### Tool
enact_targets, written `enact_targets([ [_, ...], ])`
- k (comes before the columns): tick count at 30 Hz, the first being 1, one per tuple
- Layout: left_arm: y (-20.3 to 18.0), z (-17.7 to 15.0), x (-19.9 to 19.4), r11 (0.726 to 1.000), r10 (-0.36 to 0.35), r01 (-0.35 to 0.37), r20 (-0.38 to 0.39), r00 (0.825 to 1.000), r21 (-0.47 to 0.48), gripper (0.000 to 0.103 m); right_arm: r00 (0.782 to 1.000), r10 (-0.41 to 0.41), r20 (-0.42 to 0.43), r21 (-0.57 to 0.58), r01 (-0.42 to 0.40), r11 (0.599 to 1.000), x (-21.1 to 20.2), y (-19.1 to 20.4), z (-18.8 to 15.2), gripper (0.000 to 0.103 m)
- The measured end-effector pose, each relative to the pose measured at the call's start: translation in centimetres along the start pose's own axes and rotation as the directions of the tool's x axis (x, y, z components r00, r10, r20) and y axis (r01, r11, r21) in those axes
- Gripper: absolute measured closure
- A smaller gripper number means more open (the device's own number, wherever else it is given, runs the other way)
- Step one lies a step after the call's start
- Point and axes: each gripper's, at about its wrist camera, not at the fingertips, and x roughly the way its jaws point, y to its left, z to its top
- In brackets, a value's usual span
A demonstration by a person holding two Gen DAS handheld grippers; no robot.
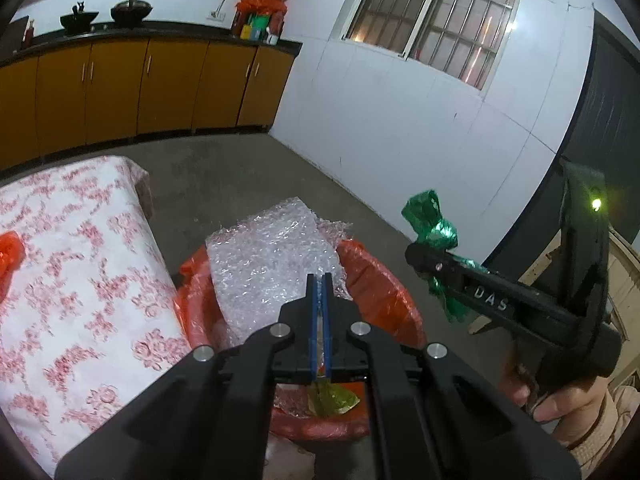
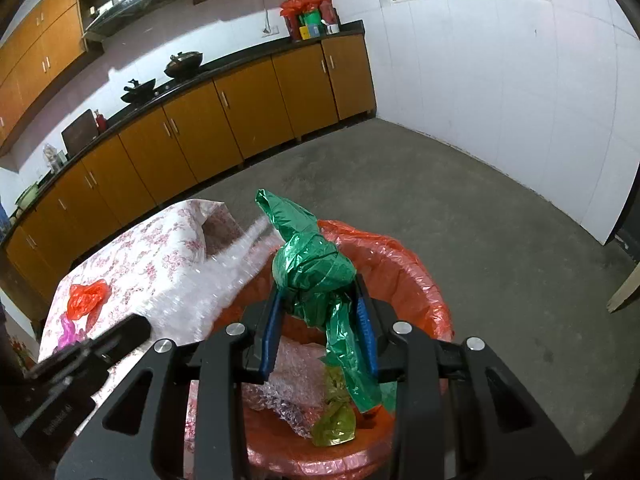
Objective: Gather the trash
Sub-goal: 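Open both tools to drop the bubble wrap and green bag into the wastebasket, then move both tools back over the table toward the magenta and red bags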
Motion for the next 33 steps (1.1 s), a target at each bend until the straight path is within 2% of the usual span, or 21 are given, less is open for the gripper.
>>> enact_targets([
  [3,0.5,-0.4,0.7,1.0,-0.003,0.002,-0.023,1.0,-0.024,0.098,1.0,0.015,-0.011,0.014,-0.015,1.0,0.4,-0.2,-0.1,0.067],
  [4,0.8,-0.5,0.7,0.999,-0.005,0.004,-0.028,1.0,-0.035,0.094,1.0,0.018,-0.013,0.019,-0.018,1.0,0.4,-0.3,-0.1,0.065],
  [6,1.2,-0.6,0.7,0.999,0.005,-0.007,-0.032,0.999,-0.043,0.086,1.0,0.02,-0.015,0.026,-0.019,0.999,0.5,-0.5,-0.2,0.06],
  [8,1.7,-0.7,0.5,0.999,0.018,-0.019,-0.033,0.999,-0.051,0.08,1.0,0.02,-0.014,0.03,-0.02,0.999,0.4,-0.5,-0.3,0.048],
  [10,2.4,-0.9,0.2,0.997,0.028,-0.031,-0.034,0.999,-0.067,0.075,1.0,0.018,-0.008,0.028,-0.018,0.999,0.3,-0.5,-0.4,0.044],
  [15,3.6,-1.1,-0.8,0.994,0.068,-0.07,-0.03,0.997,-0.086,0.07,1.0,0.015,-0.015,0.021,-0.015,1.0,0.2,0.0,-0.7,0.044],
  [20,5.0,-1.6,-2.7,0.986,0.154,-0.155,-0.014,0.988,-0.067,0.063,1.0,0.015,-0.013,-0.014,-0.015,1.0,0.1,1.1,-0.8,0.044],
  [23,6.5,-1.9,-4.3,0.973,0.22,-0.219,0.004,0.975,-0.067,0.059,1.0,0.018,-0.011,-0.047,-0.019,0.999,0.0,2.0,-1.1,0.044],
  [26,8.3,-2.2,-6.3,0.95,0.307,-0.304,0.025,0.951,-0.068,0.055,0.999,0.03,-0.017,-0.079,-0.031,0.996,0.2,3.3,-1.5,0.044],
  [29,10.8,-2.6,-8.8,0.916,0.396,-0.391,0.045,0.917,-0.088,0.049,0.999,0.04,-0.021,-0.118,-0.042,0.992,0.4,5.0,-2.1,0.043],
  [32,13.4,-3.0,-11.6,0.871,0.488,-0.48,0.073,0.87,-0.101,0.04,0.998,0.062,-0.026,-0.154,-0.065,0.986,0.6,6.8,-2.6,0.036],
  [33,14.5,-3.3,-12.7,0.847,0.53,-0.521,0.082,0.844,-0.105,0.039,0.997,0.071,-0.03,-0.164,-0.075,0.984,0.8,7.5,-2.8,0.034],
])
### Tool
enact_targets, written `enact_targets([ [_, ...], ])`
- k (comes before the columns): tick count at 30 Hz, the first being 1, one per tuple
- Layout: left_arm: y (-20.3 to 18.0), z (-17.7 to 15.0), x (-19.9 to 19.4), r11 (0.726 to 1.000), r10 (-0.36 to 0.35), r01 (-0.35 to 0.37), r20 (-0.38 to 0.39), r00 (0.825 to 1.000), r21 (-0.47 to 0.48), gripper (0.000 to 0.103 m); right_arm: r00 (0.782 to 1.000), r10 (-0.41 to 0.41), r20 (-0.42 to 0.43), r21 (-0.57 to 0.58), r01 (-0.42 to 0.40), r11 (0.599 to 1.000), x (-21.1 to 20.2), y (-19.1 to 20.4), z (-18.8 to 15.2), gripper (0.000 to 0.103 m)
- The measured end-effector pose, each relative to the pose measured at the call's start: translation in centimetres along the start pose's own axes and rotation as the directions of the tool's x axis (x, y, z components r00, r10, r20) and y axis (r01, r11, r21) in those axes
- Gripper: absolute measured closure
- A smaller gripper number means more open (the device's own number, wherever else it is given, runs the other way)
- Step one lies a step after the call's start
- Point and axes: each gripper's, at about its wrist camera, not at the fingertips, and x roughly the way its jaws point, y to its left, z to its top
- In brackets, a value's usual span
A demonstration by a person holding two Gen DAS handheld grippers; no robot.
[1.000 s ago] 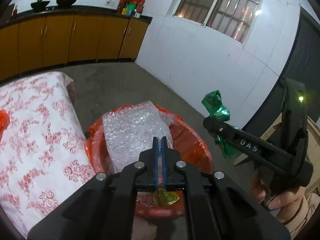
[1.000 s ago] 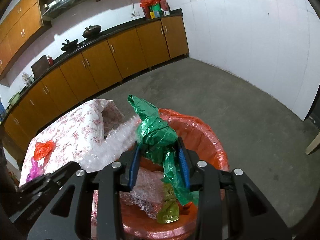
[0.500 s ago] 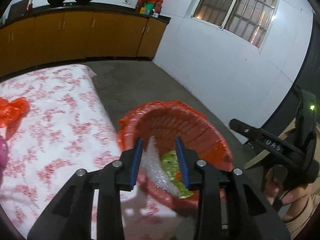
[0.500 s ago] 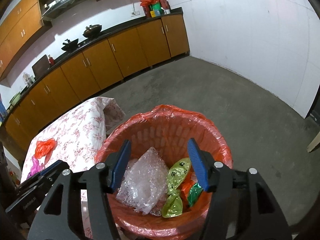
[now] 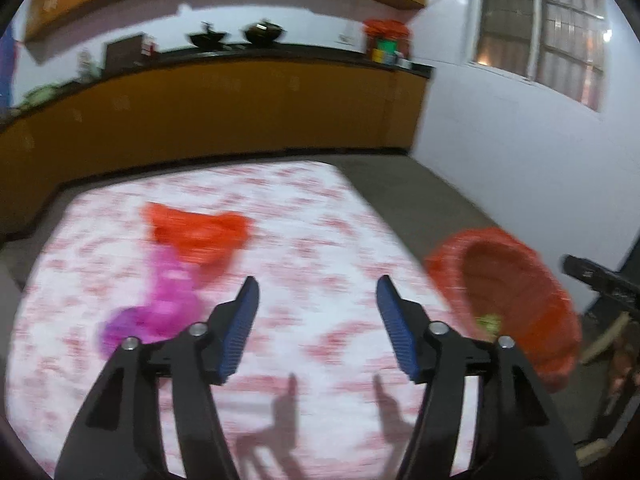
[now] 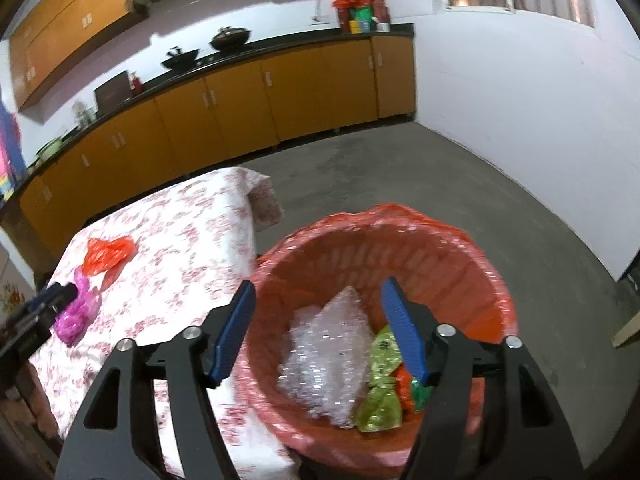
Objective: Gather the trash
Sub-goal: 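Move both tools back over the table toward the magenta and red bags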
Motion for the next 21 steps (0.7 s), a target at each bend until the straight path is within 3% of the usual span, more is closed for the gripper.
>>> enact_targets([
  [4,5.5,-0.5,-0.5,0.991,0.132,-0.132,0.005,0.991,-0.029,0.029,1.0,0.03,-0.009,-0.034,-0.031,0.999,0.6,2.5,-0.3,0.023],
  [6,7.8,-0.8,-0.4,0.986,0.163,-0.163,-0.014,0.987,-0.046,0.022,0.999,0.04,-0.01,-0.054,-0.041,0.998,1.1,3.9,-0.4,0.017],
  [10,10.7,-1.6,0.3,0.981,0.182,-0.186,-0.06,0.981,-0.06,0.018,0.998,0.065,-0.014,-0.069,-0.066,0.995,1.7,6.6,-0.6,0.012],
  [21,11.7,-3.2,3.7,0.984,0.161,-0.171,-0.163,0.973,-0.049,0.015,0.993,0.108,-0.051,-0.14,-0.114,0.984,3.3,12.1,-1.4,0.011],
])
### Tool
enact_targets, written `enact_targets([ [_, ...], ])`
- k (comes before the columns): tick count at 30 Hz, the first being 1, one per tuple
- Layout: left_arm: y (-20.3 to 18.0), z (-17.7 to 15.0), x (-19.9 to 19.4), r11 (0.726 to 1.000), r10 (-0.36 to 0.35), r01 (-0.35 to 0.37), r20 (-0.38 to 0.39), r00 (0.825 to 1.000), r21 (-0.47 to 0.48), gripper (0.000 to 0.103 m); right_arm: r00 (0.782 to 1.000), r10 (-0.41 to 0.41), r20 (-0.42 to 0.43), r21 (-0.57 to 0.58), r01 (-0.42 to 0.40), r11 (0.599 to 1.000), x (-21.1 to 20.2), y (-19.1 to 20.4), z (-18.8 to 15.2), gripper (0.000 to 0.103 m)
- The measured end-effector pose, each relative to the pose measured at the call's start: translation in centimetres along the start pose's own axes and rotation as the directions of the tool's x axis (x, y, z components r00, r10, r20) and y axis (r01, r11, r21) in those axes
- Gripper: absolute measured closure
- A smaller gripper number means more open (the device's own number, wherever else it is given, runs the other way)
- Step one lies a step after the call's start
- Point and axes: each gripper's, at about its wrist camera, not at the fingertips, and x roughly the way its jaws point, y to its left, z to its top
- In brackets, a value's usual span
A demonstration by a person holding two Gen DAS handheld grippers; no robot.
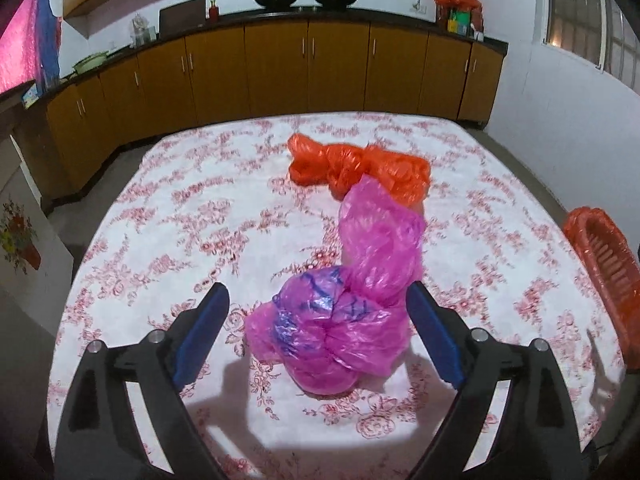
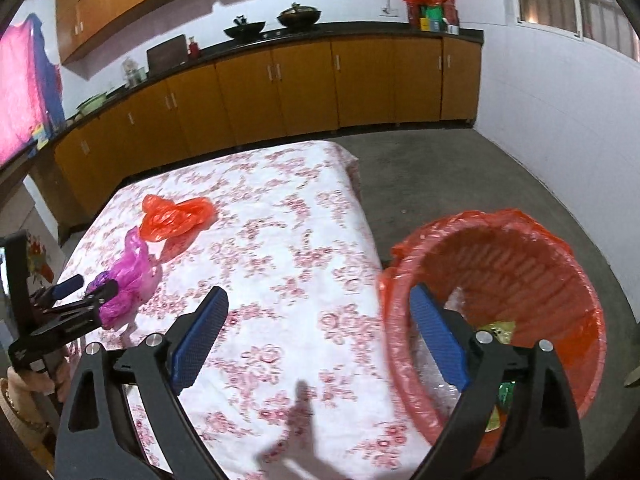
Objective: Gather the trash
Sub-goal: 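Move both tools back over the table toward the magenta and red bags, then grasp the magenta bag with the left tool and lift it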
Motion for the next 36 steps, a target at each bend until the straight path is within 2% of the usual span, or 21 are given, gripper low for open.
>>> enact_targets([
  [4,0.1,-0.1,0.9,0.999,-0.035,0.035,-0.021,0.999,-0.007,0.015,1.0,0.004,-0.008,-0.015,-0.004,1.0,0.4,1.2,0.0,0.011],
  [14,0.5,0.1,1.1,0.992,-0.122,0.121,-0.039,0.992,-0.029,0.036,0.999,0.023,-0.024,-0.042,-0.024,0.999,1.6,3.6,0.4,0.011],
  [18,0.4,0.0,1.0,0.988,-0.154,0.153,-0.047,0.987,-0.032,0.034,0.999,0.032,-0.031,-0.061,-0.034,0.998,2.0,4.7,0.6,0.011],
  [20,0.3,-0.1,1.3,0.988,-0.15,0.149,-0.052,0.987,-0.028,0.028,0.999,0.036,-0.036,-0.066,-0.039,0.997,2.3,5.2,0.6,0.011],
  [23,0.3,-0.1,2.0,0.987,-0.16,0.157,-0.071,0.985,-0.036,0.024,0.998,0.039,-0.041,-0.075,-0.042,0.996,2.6,5.8,0.5,0.011],
  [28,0.3,-0.1,2.5,0.983,-0.182,0.177,-0.093,0.979,-0.052,0.024,0.998,0.036,-0.048,-0.086,-0.04,0.995,2.9,6.2,0.6,0.011],
  [30,0.3,-0.1,2.6,0.98,-0.196,0.192,-0.098,0.976,-0.049,0.027,0.998,0.033,-0.049,-0.086,-0.037,0.996,3.0,6.3,0.6,0.011],
  [32,0.1,-0.3,2.4,0.979,-0.206,0.204,-0.1,0.974,-0.028,0.036,0.998,0.034,-0.053,-0.079,-0.038,0.996,3.1,6.3,0.7,0.011],
  [36,0.0,-0.6,1.7,0.977,-0.209,0.211,-0.092,0.974,0.012,0.046,0.997,0.044,-0.058,-0.069,-0.048,0.996,3.4,6.6,1.0,0.011],
])
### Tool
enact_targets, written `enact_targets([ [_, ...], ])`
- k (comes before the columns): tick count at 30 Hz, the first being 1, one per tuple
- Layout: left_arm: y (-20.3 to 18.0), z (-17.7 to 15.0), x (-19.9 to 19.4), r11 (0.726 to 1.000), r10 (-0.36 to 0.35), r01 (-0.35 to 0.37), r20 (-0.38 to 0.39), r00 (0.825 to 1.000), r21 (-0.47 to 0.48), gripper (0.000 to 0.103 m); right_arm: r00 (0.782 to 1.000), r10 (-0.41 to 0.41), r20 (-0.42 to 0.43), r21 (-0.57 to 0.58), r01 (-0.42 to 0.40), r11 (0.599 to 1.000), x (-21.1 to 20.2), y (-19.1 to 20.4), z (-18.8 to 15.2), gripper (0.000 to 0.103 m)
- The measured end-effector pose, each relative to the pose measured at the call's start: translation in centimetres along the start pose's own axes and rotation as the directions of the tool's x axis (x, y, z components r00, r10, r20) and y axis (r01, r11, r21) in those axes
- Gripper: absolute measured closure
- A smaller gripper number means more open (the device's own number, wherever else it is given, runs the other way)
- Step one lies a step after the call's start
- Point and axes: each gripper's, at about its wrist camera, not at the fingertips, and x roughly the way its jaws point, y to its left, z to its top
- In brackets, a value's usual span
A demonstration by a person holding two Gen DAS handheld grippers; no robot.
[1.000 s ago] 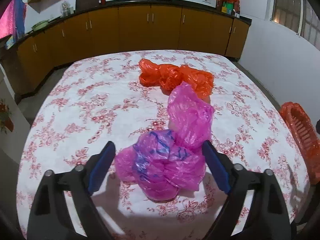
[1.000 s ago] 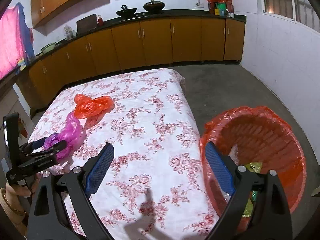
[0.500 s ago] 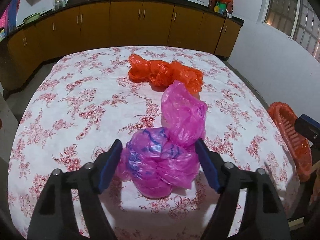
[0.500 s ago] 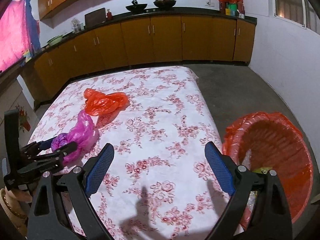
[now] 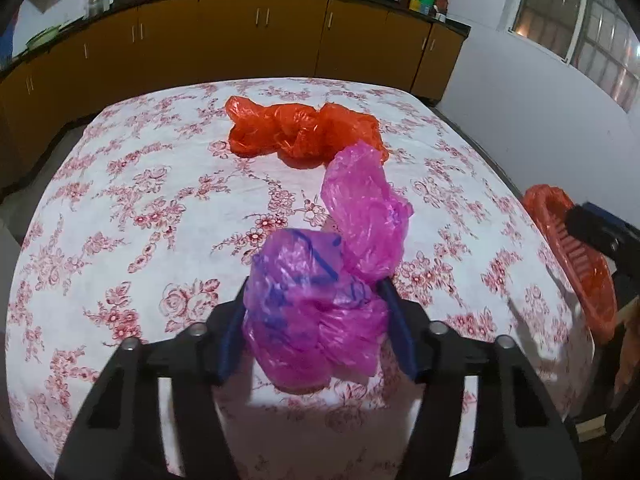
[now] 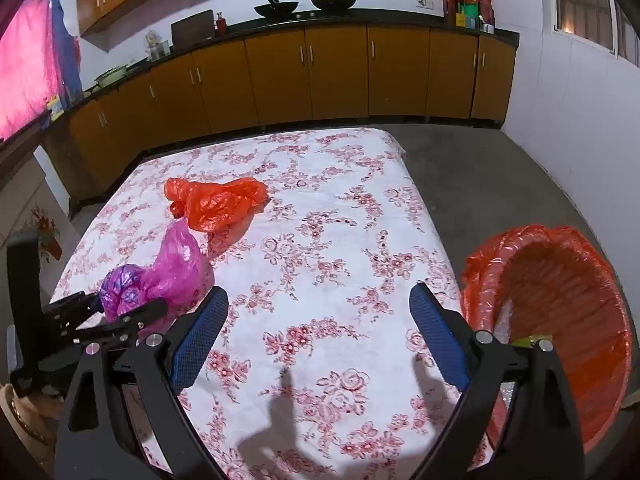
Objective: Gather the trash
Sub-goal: 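Grasp the magenta bag with the left tool and lift it, then grasp the red bag with the right tool while the left tool holds the magenta bag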
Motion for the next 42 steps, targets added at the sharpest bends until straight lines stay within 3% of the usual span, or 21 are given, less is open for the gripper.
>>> enact_targets([
  [5,1.4,-0.3,-1.4,1.0,0.026,-0.026,0.028,0.999,-0.013,0.049,1.0,0.017,0.006,-0.02,-0.016,1.0,0.3,1.2,0.5,0.011],
  [11,4.4,0.1,-3.7,0.993,0.108,-0.103,0.088,0.99,-0.063,0.049,0.999,0.043,0.018,-0.05,-0.042,0.998,1.6,3.3,1.6,0.011],
  [23,10.8,1.9,-3.5,0.946,0.245,-0.214,0.105,0.964,-0.242,0.048,0.993,0.107,0.04,-0.132,-0.101,0.986,7.2,8.2,4.7,0.013],
  [33,13.5,3.9,-2.6,0.92,0.283,-0.238,0.108,0.953,-0.31,0.047,0.993,0.117,0.035,-0.199,-0.107,0.974,12.1,10.3,6.4,0.016],
  [42,13.8,4.4,-1.5,0.92,0.279,-0.238,0.096,0.955,-0.312,0.047,0.994,0.091,-0.057,-0.285,-0.104,0.953,14.9,11.4,6.3,0.023],
])
